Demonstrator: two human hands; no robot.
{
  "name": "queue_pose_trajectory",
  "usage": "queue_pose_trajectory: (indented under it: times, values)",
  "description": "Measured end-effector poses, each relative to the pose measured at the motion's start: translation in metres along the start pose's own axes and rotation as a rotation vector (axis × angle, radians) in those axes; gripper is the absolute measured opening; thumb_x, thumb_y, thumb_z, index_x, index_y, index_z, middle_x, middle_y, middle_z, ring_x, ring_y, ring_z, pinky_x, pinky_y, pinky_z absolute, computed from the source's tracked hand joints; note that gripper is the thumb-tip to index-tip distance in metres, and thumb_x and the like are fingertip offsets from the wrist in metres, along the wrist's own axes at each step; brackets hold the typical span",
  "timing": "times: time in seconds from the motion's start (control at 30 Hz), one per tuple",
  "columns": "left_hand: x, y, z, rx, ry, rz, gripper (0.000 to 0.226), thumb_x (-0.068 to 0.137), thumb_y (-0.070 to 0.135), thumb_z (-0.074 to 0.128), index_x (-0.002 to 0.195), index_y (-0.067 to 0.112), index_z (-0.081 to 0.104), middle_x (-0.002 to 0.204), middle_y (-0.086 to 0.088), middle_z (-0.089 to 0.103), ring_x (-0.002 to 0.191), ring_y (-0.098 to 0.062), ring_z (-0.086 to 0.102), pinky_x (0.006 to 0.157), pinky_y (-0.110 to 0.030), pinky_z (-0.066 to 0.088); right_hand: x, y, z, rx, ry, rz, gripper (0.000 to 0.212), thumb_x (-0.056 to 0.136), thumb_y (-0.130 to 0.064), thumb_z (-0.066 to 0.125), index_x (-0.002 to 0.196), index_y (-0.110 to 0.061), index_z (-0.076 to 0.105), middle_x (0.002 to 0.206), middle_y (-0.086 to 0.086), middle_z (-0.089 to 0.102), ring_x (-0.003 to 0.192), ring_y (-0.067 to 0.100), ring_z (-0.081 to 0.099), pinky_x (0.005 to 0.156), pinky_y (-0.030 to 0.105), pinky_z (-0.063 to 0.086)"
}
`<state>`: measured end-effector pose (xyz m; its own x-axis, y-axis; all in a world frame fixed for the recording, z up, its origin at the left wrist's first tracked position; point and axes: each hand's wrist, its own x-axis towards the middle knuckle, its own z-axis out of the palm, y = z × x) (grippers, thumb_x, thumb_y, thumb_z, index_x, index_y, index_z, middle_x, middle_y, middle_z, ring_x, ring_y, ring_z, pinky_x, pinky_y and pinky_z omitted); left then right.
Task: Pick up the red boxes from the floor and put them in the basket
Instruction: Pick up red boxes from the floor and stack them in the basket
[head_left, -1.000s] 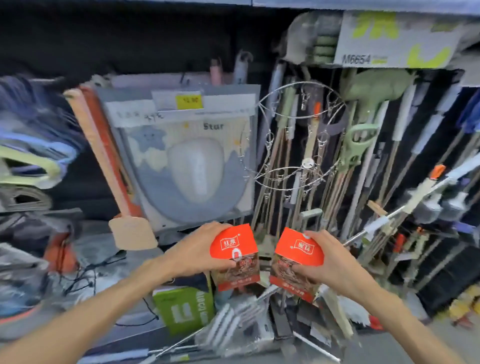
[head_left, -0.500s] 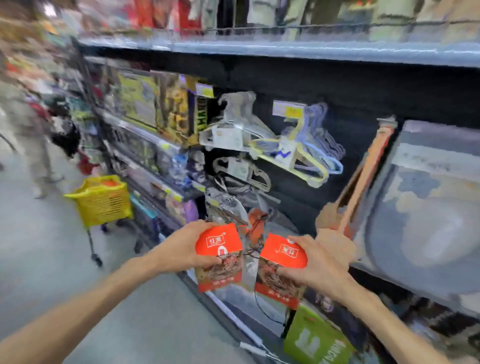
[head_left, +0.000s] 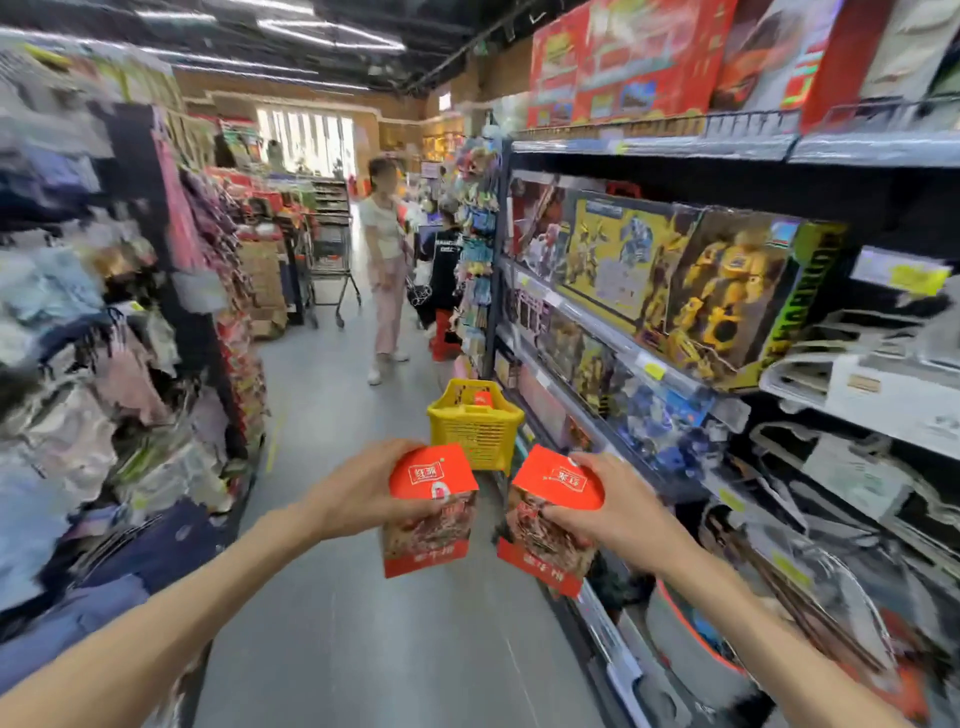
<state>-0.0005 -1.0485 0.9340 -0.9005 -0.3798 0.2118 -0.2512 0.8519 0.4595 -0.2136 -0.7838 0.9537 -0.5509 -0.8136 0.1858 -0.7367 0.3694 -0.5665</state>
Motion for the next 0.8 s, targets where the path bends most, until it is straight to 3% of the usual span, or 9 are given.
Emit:
queue_pose_trajectory:
  times: [0.13,0.3,0.5,0.63,0.8]
  values:
    - [0.049,-0.078,-0.023,0.037,0.050,-0.075,0.087,0.070,0.079,0.066,0.137,0.027,0.046,0.122,0.008,0.056,0.107,-0.009,0.053,0.093,-0.034,0.046,0.118,-0.013,0.043,0.036,-0.072,-0.084,0.084,0.064,-0.075,0.070,0.132,-0.034,0.044,0.118,-0.013,0.049,0.100,0.003,0.054,0.084,0.034,0.053]
    - [0.129,-0.165,-0.054,0.051,0.082,-0.152,0.084,0.073,0.073,0.069,0.137,0.026,0.046,0.122,0.010,0.055,0.105,-0.004,0.051,0.091,-0.024,0.043,0.274,-0.019,0.088,0.047,-0.103,-0.173,0.086,0.061,-0.077,0.068,0.131,-0.035,0.044,0.119,-0.015,0.048,0.108,0.009,0.053,0.092,0.039,0.049]
    - [0.219,-0.266,-0.097,0.020,0.142,-0.296,0.088,0.070,0.077,0.067,0.139,0.030,0.041,0.123,0.015,0.051,0.105,-0.001,0.052,0.088,-0.022,0.044,0.449,-0.042,0.129,-0.008,-0.154,-0.254,0.083,0.065,-0.074,0.069,0.130,-0.028,0.048,0.120,-0.007,0.052,0.111,0.013,0.051,0.095,0.038,0.045]
    - [0.282,-0.343,-0.122,0.047,0.174,-0.327,0.086,0.072,0.071,0.070,0.140,0.027,0.042,0.123,0.013,0.052,0.105,-0.004,0.051,0.088,-0.023,0.043,0.556,-0.057,0.165,-0.023,-0.166,-0.290,0.079,0.066,-0.073,0.068,0.128,-0.027,0.050,0.116,-0.004,0.054,0.105,0.015,0.053,0.090,0.037,0.046]
    - [0.375,-0.456,-0.143,0.045,0.169,-0.325,0.086,0.072,0.071,0.071,0.140,0.027,0.043,0.125,0.010,0.053,0.107,-0.006,0.052,0.089,-0.026,0.044,0.687,-0.060,0.215,-0.033,-0.158,-0.275,0.086,0.067,-0.073,0.068,0.136,-0.027,0.044,0.120,-0.007,0.050,0.110,0.013,0.050,0.095,0.038,0.045]
